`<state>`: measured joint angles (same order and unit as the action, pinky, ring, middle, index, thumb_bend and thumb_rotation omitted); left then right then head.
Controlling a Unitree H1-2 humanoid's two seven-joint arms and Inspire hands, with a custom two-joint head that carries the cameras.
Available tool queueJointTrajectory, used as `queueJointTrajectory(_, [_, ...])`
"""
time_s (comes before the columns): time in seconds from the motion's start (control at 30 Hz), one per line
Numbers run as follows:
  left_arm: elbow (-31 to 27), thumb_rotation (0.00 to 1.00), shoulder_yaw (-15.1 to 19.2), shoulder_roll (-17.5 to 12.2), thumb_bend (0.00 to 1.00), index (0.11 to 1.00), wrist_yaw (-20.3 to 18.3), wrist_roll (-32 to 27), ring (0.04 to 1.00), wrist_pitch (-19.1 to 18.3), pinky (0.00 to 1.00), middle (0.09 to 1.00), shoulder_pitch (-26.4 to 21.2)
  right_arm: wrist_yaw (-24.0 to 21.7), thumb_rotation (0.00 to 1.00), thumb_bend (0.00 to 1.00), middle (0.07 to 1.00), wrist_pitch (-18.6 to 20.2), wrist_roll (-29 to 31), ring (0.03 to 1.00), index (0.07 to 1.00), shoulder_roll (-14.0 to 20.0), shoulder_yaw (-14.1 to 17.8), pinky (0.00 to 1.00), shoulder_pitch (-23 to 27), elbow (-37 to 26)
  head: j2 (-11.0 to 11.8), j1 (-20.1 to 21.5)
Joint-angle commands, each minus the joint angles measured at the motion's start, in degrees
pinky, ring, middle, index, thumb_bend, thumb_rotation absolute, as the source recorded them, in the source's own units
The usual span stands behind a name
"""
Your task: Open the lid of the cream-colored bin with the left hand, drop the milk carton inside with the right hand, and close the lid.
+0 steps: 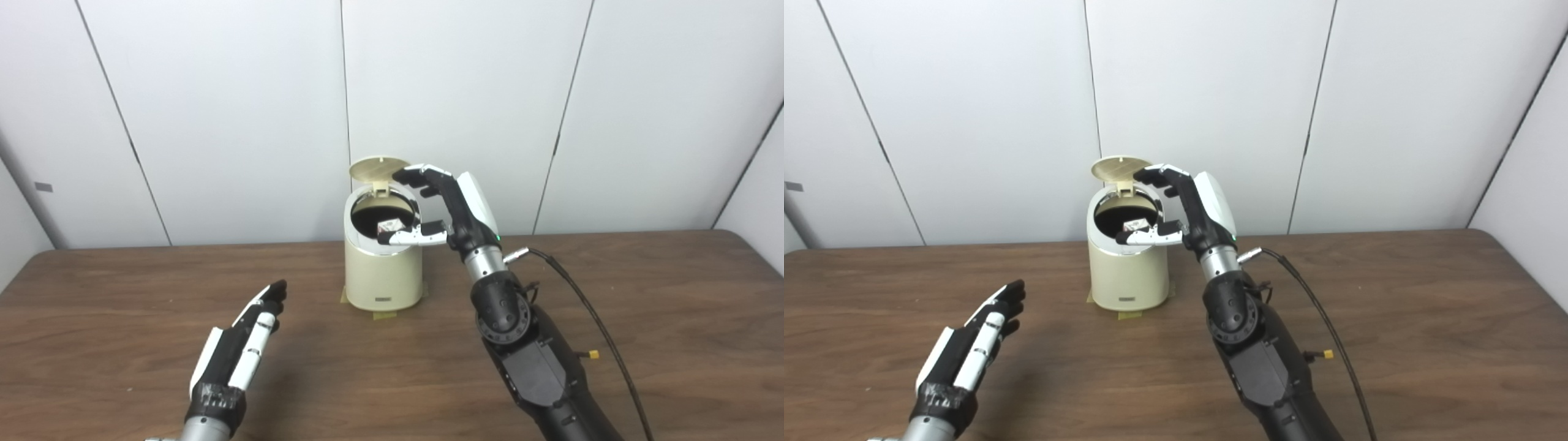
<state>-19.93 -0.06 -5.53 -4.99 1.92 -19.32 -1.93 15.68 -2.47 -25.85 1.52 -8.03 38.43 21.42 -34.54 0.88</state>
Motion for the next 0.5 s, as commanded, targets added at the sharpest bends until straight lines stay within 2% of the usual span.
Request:
queueJointTrajectory(0.0, [-1.6,0.84,0.2,-0.1,0.34,0.92,0.3,-0.3,0.949,0.8,0.95,0.941,-1.3,3.1,0.02,0.56,0.5,-1.9,-0.7,0.439,0.512,-0.4,1.0,0.4,2.4,-2.6,-0.1,0.1])
queueJointTrajectory(0.07, [-1.5,0.82,0.5,0.0,0.34,0.919,0.3,-0.7,0.945,0.7,0.95,0.938,-1.5,2.8,0.0,0.53,0.491,-0.6,1.0,0.436,0.491,-0.9,2.3,0.4,1.6,-4.5,0.0,0.1])
queueJointTrajectory(0.23, [-0.9,0.82,1.5,0.2,0.34,0.927,0.5,-1.4,0.947,0.0,0.95,0.938,-2.8,0.9,0.0,0.52,0.486,6.2,3.9,0.422,0.491,-1.5,6.0,0.4,-1.7,-11.0,0.1,0.1])
queueJointTrajectory(0.47, [2.9,0.83,3.9,-0.5,0.31,0.921,0.8,-3.2,0.925,0.1,0.93,0.922,-8.4,-0.2,0.0,0.52,0.481,6.4,5.1,0.453,0.489,0.1,7.6,0.45,-9.8,-17.4,0.7,0.1])
